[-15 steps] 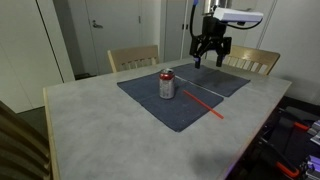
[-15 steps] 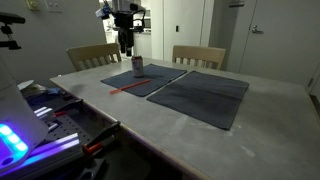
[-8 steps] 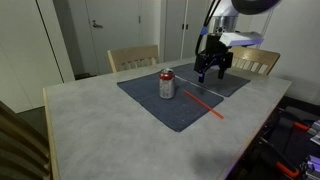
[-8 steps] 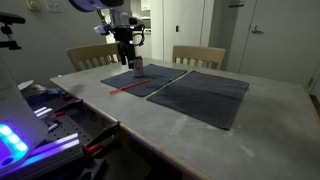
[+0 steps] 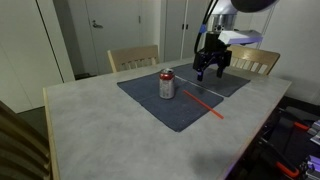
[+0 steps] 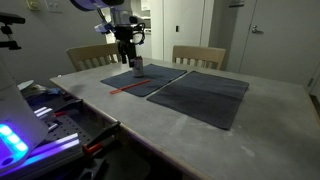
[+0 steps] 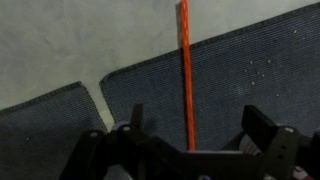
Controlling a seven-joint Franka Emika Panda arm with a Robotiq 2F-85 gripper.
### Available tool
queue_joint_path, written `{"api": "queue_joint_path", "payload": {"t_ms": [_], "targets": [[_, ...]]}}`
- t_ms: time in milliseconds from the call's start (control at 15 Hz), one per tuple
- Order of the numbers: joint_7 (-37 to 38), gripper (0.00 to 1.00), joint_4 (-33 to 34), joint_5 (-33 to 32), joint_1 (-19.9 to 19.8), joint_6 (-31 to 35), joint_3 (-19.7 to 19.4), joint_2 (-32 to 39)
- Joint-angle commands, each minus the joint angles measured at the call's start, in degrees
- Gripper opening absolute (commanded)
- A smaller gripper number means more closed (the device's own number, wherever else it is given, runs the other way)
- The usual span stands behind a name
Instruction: Place the red straw in the can
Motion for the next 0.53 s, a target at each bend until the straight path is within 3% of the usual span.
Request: {"api": "queue_joint_path", "payload": {"t_ms": [0,467], "targets": [[-5.32,1.00,3.51,-0.05,-0.75,-4.22,-1.05,2.00],[-18.92,1.00,12.38,5.62,-2.11,-9.42,-3.09,8.73]]}}
